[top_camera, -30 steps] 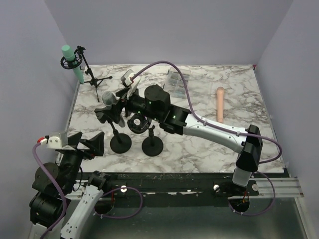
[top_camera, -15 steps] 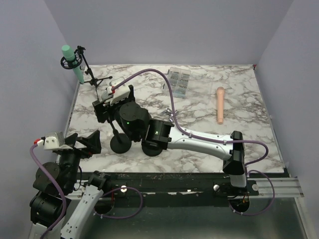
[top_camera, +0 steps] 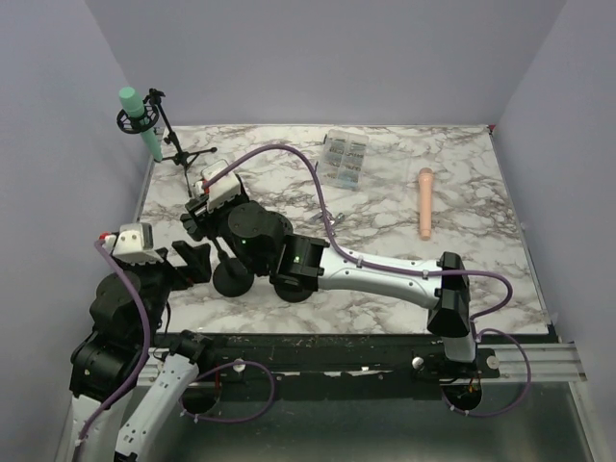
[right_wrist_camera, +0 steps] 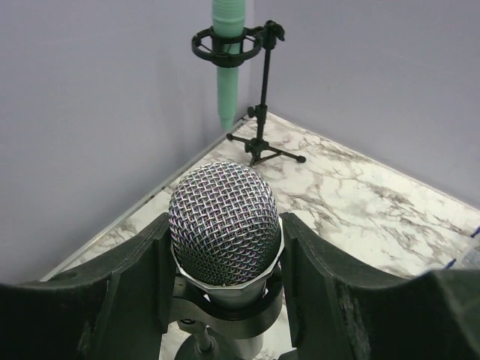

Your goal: Remove the microphone from the stand

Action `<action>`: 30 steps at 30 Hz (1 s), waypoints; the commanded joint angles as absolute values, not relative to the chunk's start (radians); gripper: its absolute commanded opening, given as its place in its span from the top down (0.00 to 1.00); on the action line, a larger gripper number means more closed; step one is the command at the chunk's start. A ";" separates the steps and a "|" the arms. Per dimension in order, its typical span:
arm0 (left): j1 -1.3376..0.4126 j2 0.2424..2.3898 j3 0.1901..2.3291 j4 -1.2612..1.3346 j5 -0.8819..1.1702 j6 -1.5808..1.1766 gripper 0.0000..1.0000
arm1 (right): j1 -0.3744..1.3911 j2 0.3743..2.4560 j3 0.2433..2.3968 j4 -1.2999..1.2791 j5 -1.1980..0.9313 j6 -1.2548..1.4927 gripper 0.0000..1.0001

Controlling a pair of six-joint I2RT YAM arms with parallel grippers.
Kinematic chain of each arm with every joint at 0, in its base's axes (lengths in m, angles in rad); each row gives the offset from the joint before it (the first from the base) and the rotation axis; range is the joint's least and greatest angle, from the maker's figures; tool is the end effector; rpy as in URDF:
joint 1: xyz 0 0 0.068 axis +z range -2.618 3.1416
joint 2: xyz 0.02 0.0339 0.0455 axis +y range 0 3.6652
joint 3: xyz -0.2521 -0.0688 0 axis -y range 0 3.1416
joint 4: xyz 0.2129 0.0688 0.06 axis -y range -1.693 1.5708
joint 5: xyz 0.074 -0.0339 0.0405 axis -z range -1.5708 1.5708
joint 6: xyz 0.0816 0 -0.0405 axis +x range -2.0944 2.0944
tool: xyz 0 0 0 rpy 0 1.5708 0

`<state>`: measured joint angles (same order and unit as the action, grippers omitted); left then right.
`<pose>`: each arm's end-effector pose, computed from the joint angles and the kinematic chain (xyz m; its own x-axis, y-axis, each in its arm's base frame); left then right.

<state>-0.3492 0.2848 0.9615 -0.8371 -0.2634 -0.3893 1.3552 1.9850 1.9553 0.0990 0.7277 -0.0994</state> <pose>0.0611 0.0004 0.3400 -0.1726 -0.3272 -0.9291 0.0252 0.9415 -0.3362 0.1537 0.4481 0.4073 0.0730 -0.0129 -0.9972 -0.5831 0.8107 -0.0532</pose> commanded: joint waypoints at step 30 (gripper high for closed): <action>-0.353 0.553 1.049 -0.774 -0.078 -0.153 0.15 | 1.123 1.907 1.940 -0.058 -0.171 0.051 0.99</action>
